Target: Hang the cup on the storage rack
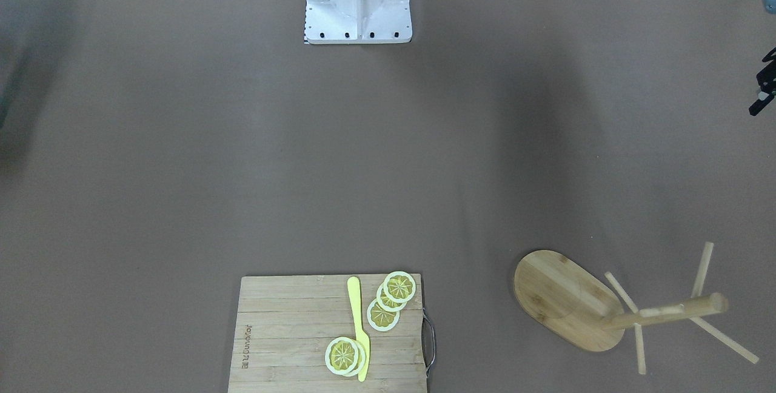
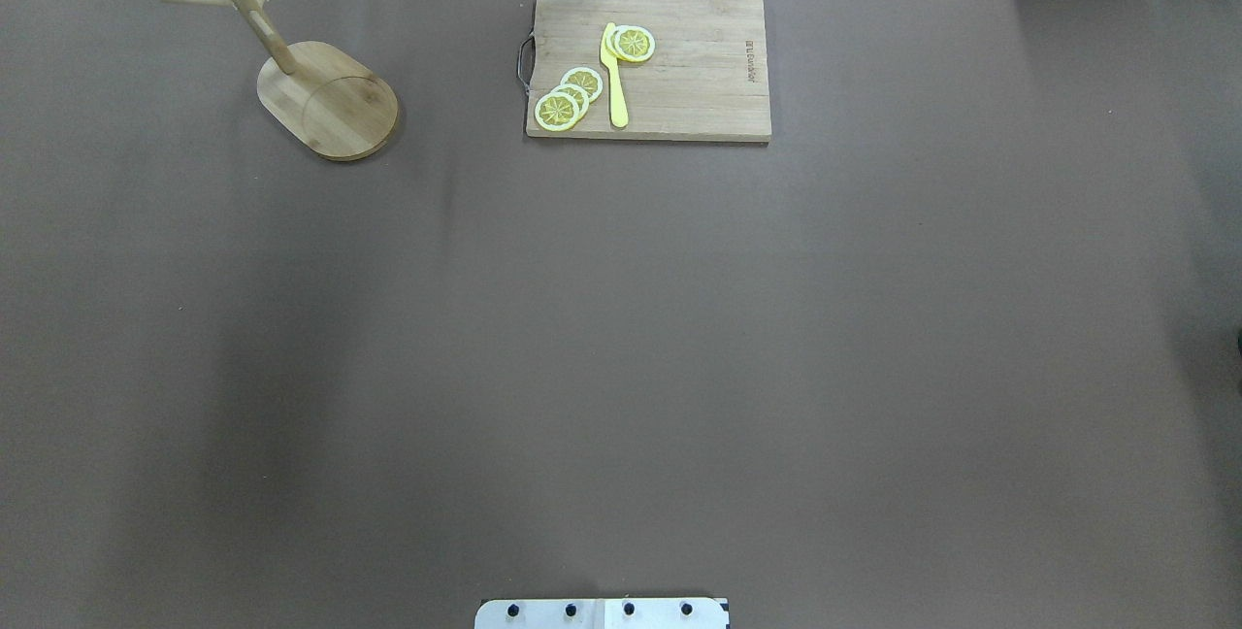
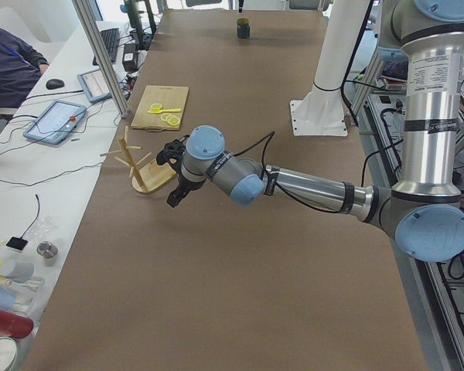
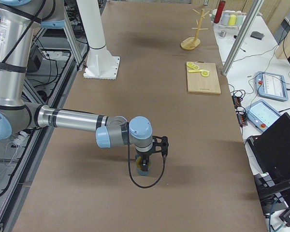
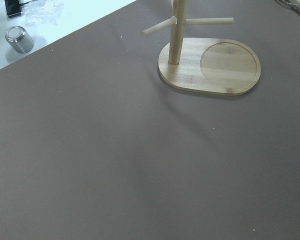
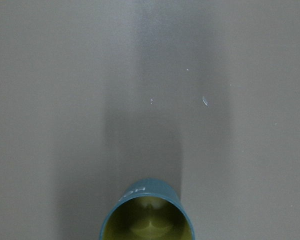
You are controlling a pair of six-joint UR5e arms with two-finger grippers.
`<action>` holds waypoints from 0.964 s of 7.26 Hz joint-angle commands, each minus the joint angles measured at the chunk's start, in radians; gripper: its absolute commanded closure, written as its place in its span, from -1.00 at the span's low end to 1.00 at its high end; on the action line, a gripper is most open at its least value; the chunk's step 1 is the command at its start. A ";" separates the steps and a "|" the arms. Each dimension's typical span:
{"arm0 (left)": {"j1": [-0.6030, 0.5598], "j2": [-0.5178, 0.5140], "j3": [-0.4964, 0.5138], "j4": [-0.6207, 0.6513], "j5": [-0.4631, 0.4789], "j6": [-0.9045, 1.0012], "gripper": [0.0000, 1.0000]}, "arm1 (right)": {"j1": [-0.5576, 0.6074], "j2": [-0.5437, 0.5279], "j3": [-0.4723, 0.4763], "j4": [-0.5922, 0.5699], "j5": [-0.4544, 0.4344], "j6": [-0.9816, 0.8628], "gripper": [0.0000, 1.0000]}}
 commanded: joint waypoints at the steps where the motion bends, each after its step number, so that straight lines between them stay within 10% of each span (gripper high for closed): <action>1: 0.000 -0.001 0.006 -0.001 0.002 0.001 -0.99 | -0.004 0.001 -0.056 0.038 -0.007 0.023 -0.99; 5: -0.001 0.006 -0.002 -0.004 0.000 -0.013 -1.00 | -0.076 -0.006 -0.164 0.285 -0.034 0.200 -0.91; 7: -0.001 0.007 -0.002 -0.007 0.000 -0.013 -1.00 | -0.084 -0.007 -0.196 0.328 -0.035 0.205 -0.27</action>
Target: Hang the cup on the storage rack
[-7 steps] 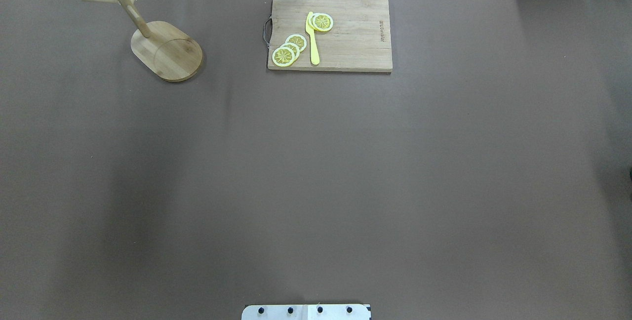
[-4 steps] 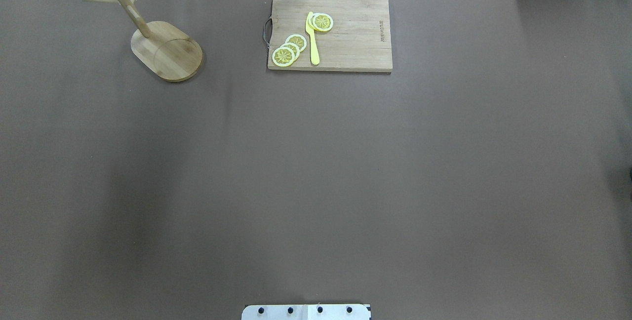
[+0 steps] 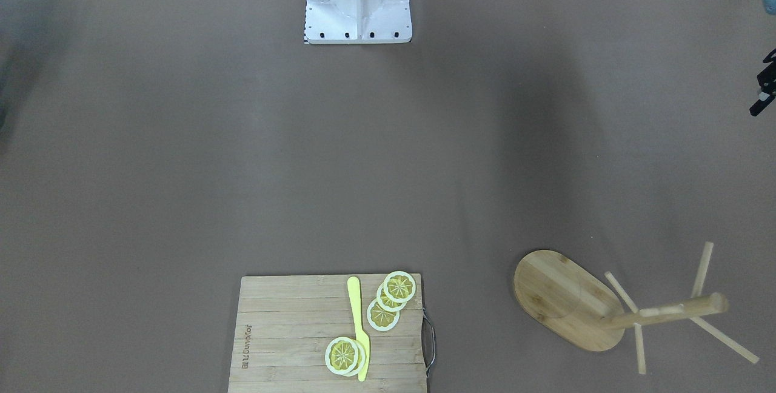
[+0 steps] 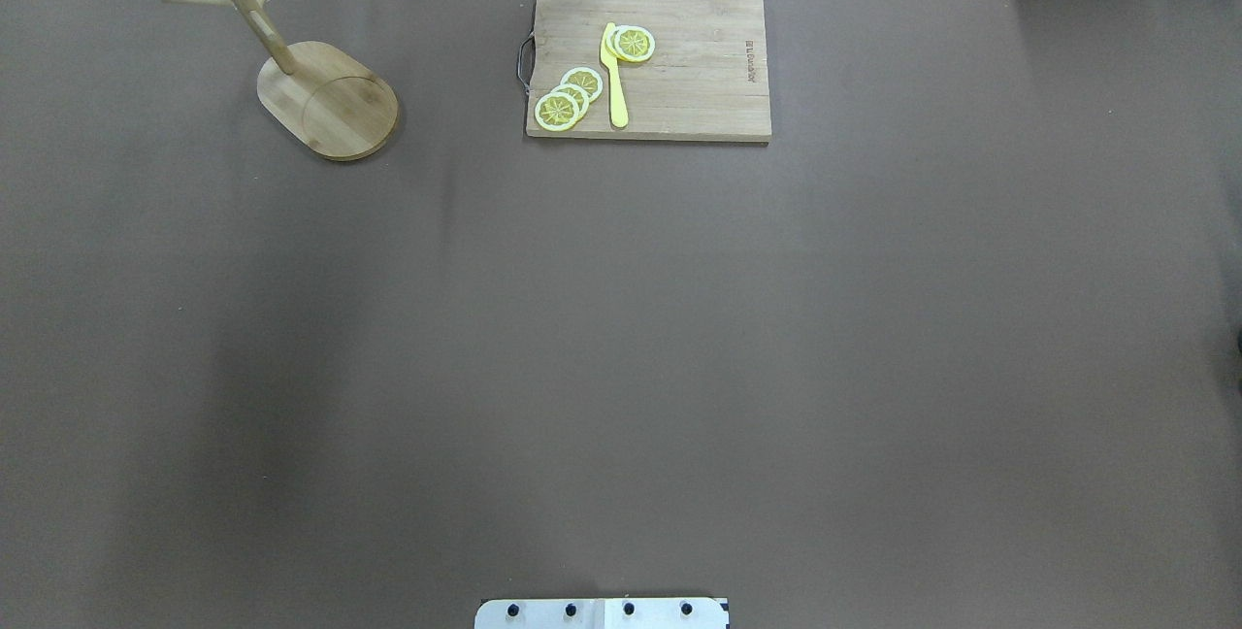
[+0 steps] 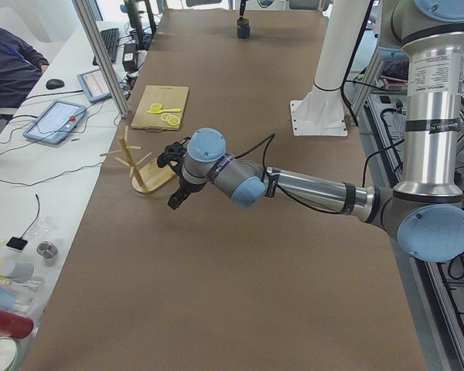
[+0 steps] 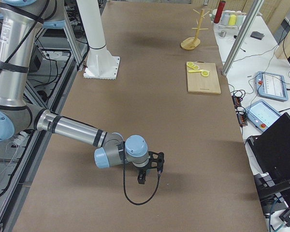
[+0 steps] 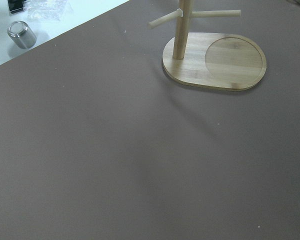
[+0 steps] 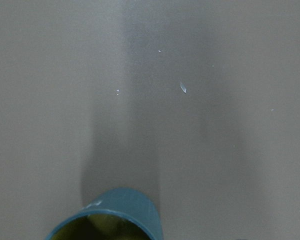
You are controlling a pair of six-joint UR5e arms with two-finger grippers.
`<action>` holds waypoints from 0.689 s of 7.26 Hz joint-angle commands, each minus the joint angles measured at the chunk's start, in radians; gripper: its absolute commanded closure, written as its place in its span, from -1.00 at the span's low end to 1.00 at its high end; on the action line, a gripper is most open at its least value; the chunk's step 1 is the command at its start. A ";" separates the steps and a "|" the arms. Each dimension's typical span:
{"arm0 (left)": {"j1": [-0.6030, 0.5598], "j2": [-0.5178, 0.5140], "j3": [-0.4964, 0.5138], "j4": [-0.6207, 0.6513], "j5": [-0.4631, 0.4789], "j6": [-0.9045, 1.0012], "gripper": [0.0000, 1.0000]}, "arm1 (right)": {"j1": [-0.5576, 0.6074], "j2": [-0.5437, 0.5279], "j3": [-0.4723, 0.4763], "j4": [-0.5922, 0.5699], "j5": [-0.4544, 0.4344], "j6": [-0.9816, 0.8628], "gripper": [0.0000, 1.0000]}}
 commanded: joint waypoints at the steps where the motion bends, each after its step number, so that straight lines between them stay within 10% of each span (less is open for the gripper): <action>1: -0.002 0.001 -0.001 -0.003 0.000 -0.001 -0.99 | -0.008 -0.003 -0.019 0.031 0.004 0.018 0.25; 2: 0.000 0.002 -0.001 -0.003 0.000 -0.001 -0.99 | -0.008 -0.001 -0.017 0.031 0.007 0.033 0.91; 5: -0.002 0.002 -0.002 -0.005 0.000 -0.001 -0.99 | -0.008 0.000 -0.005 0.030 0.045 0.035 1.00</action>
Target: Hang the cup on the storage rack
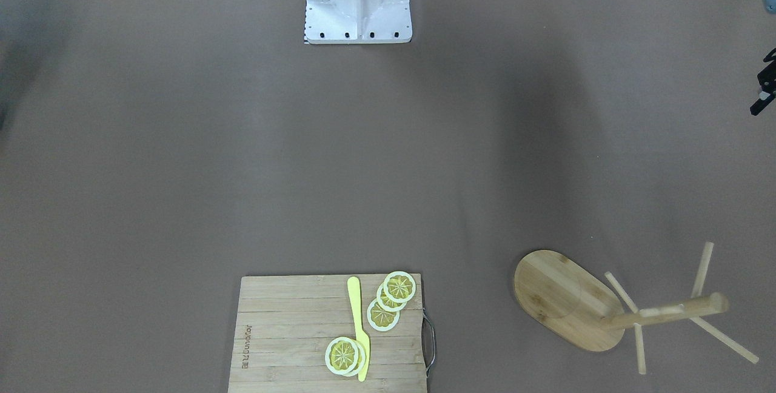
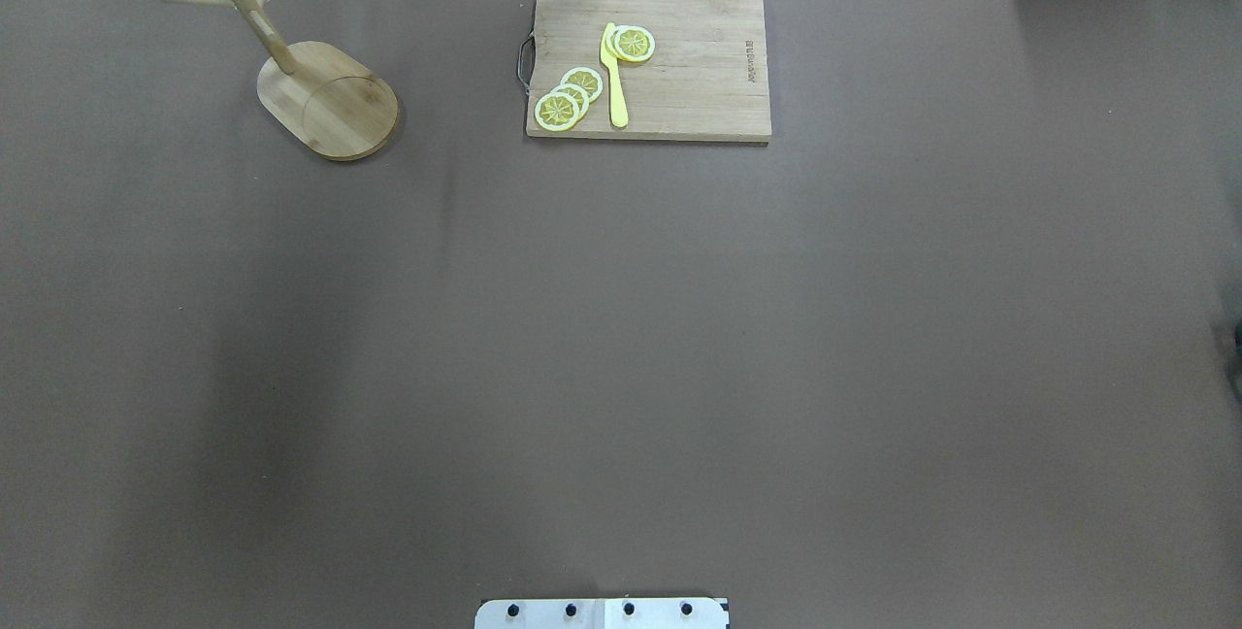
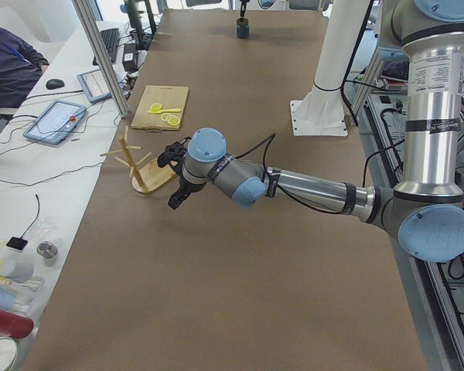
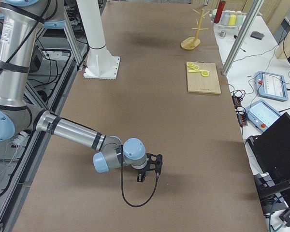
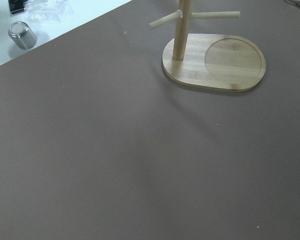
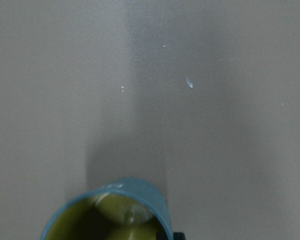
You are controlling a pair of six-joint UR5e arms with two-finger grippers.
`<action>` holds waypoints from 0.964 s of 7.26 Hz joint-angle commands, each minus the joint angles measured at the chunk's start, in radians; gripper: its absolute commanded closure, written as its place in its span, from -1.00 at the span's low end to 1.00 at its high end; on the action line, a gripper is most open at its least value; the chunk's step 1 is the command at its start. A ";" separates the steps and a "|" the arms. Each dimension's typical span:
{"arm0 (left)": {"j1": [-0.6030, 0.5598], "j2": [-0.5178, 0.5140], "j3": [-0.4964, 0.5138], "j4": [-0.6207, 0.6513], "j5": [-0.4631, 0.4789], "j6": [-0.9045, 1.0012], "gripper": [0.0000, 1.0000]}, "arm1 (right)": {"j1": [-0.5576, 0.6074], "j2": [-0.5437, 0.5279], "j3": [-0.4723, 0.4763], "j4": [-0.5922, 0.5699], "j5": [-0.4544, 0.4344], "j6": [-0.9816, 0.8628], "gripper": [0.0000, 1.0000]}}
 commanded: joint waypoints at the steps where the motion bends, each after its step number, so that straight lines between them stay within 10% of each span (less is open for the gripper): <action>1: 0.000 0.000 0.000 -0.001 -0.002 0.000 -0.99 | 0.000 0.006 0.020 -0.003 0.032 0.004 1.00; 7: 0.001 0.015 -0.008 -0.001 -0.005 -0.006 -0.99 | -0.148 0.134 0.231 -0.010 0.043 0.744 1.00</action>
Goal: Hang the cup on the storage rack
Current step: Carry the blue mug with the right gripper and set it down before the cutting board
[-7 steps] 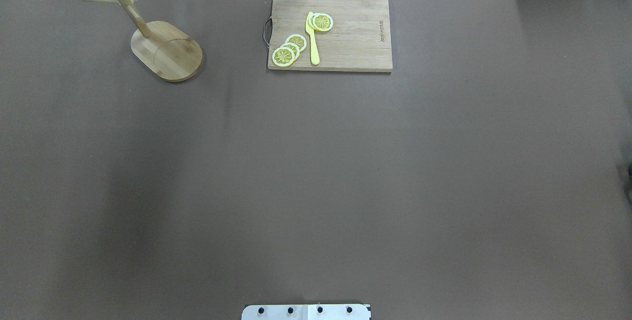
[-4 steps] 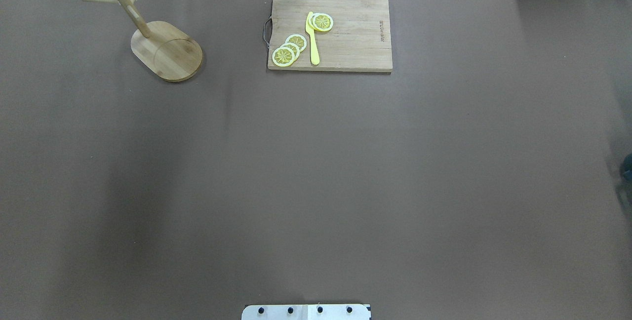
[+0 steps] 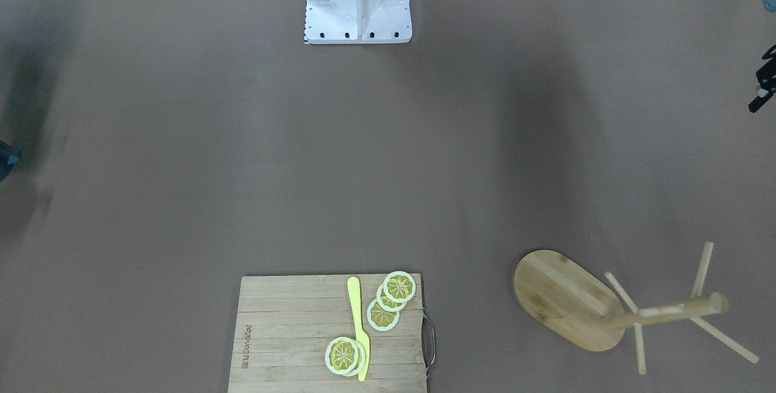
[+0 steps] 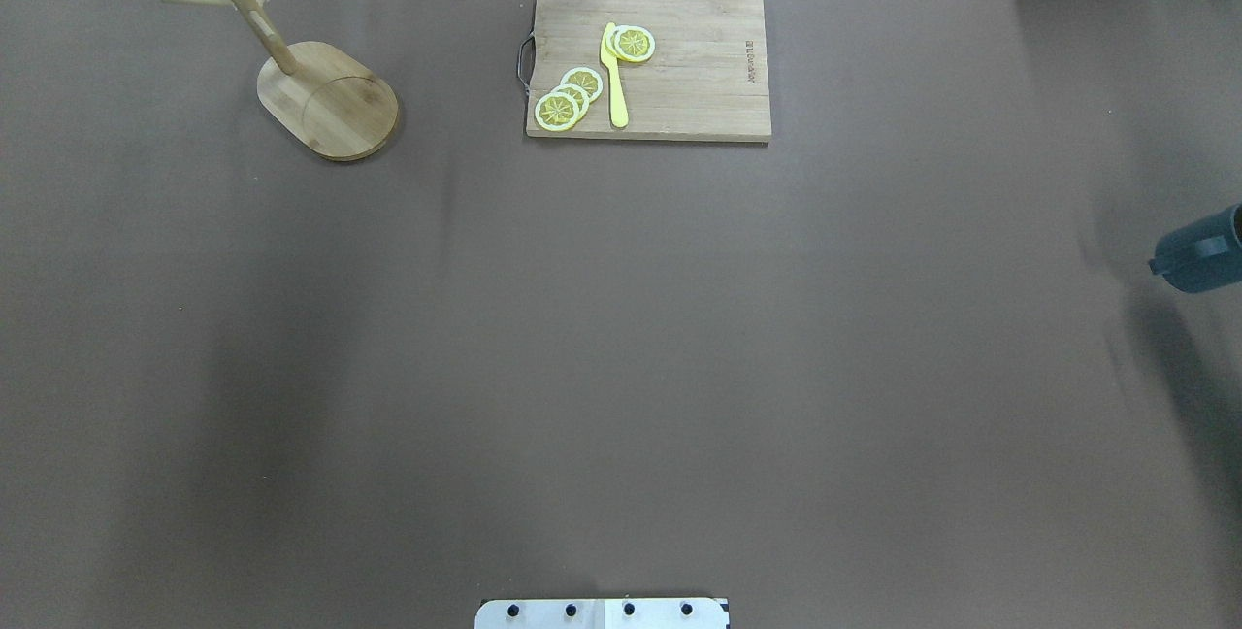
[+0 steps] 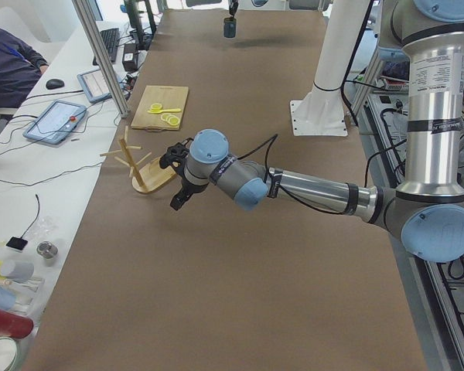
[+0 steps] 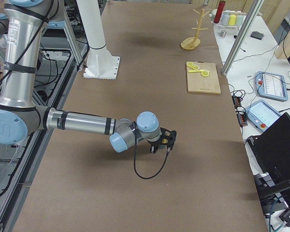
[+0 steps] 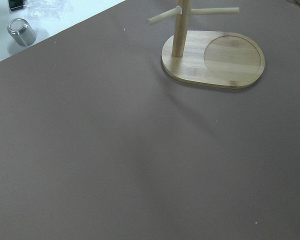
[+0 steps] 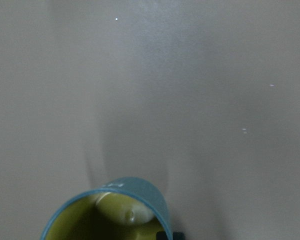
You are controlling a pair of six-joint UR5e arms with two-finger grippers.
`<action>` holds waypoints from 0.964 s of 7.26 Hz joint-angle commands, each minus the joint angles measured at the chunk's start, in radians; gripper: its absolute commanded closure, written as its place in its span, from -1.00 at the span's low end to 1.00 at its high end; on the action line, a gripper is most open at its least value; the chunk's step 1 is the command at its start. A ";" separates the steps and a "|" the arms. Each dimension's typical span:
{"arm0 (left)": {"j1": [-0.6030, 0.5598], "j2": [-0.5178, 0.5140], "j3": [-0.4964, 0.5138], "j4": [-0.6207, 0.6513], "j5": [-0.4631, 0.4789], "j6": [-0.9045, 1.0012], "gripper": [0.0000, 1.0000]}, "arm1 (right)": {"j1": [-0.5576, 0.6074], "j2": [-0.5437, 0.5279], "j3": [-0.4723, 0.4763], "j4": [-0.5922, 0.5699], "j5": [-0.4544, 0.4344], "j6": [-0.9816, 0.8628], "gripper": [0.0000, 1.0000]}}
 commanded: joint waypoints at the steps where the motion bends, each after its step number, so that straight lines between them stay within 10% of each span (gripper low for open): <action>1: 0.002 0.000 0.000 0.000 0.001 -0.025 -0.99 | -0.130 0.095 0.082 0.000 -0.056 0.434 1.00; 3: 0.002 0.000 -0.002 0.000 -0.001 -0.027 -0.99 | -0.259 0.227 0.128 -0.111 -0.159 0.694 1.00; 7: 0.002 -0.007 0.003 0.000 -0.001 -0.053 -0.99 | -0.586 0.647 0.278 -0.796 -0.458 1.071 1.00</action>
